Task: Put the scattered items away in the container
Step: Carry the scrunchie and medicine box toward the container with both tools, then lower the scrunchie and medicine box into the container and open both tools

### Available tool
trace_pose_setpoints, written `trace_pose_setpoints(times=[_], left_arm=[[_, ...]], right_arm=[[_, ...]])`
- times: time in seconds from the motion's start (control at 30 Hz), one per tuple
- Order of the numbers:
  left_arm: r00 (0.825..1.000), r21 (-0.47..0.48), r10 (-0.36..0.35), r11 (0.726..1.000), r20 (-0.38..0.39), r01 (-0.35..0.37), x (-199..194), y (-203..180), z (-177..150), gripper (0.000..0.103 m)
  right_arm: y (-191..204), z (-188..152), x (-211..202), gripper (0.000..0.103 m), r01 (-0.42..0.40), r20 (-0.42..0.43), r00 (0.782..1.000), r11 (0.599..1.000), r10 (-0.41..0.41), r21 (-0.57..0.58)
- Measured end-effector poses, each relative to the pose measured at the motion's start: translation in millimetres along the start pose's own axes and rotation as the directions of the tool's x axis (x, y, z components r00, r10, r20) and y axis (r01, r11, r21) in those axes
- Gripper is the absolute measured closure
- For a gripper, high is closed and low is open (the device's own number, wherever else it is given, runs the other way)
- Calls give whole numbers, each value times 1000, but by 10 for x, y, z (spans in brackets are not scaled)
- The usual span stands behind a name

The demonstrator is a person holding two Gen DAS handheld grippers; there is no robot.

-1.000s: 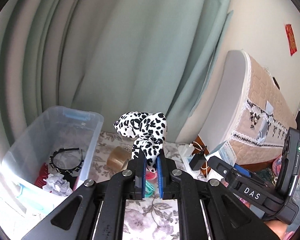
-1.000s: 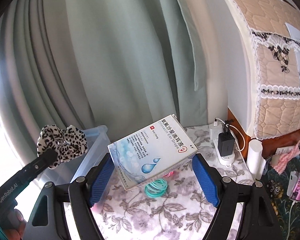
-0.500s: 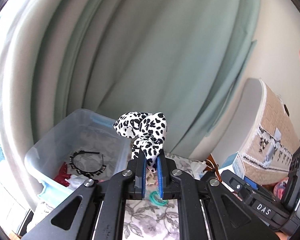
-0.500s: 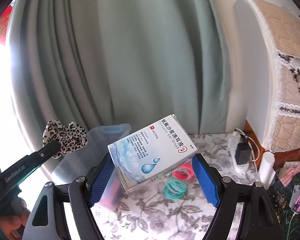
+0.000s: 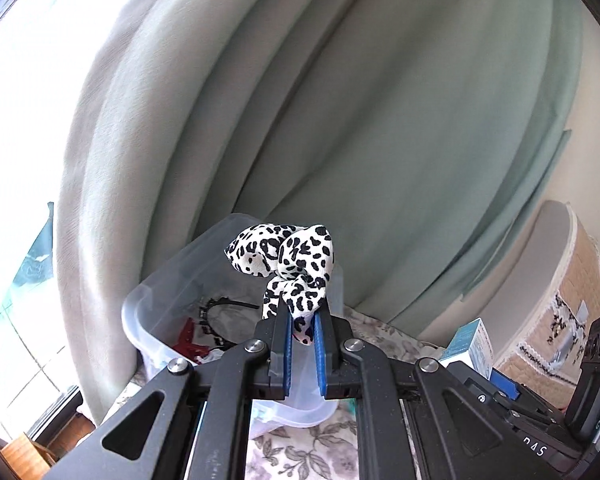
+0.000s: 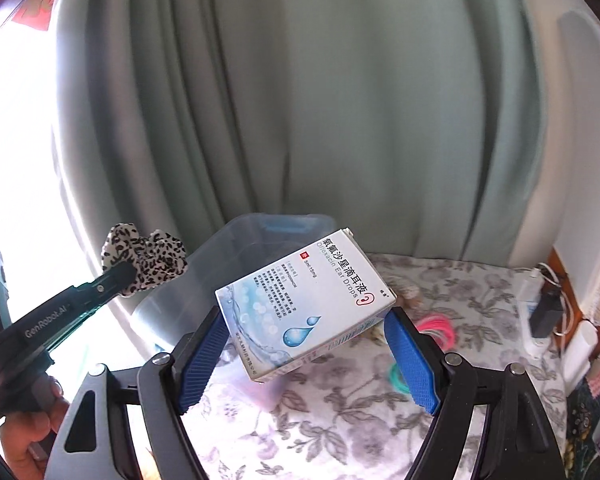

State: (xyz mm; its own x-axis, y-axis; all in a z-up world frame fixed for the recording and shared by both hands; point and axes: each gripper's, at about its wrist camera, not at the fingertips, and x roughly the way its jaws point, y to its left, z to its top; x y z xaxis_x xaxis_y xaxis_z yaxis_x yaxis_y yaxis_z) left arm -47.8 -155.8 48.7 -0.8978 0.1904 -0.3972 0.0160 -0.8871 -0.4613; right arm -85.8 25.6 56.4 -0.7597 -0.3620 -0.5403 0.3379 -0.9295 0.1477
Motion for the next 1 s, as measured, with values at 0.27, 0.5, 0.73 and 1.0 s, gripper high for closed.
trace_pose_setpoints(times=[0.27,0.5,0.73,1.0], left_arm=[[999,-43,21,999,-32,-22,147,309,-61,94],[997,-53,38,998,-64,-42,302,432,-70,94],[994,-67,47,996,-100,-54,474,522,-111,94],[989,-77,55,995,-138,-66,665,624,-168,94]], right_arm=[[338,-116,337,21,-48,-80,996,996,42,-69],[496,-165,596,21,-76,-131,989,992,62,-104],[638,-178,874,21,-111,-173,981,986,88,-127],[686,-183,1034,21,-116,-172,981,983,91,-141]])
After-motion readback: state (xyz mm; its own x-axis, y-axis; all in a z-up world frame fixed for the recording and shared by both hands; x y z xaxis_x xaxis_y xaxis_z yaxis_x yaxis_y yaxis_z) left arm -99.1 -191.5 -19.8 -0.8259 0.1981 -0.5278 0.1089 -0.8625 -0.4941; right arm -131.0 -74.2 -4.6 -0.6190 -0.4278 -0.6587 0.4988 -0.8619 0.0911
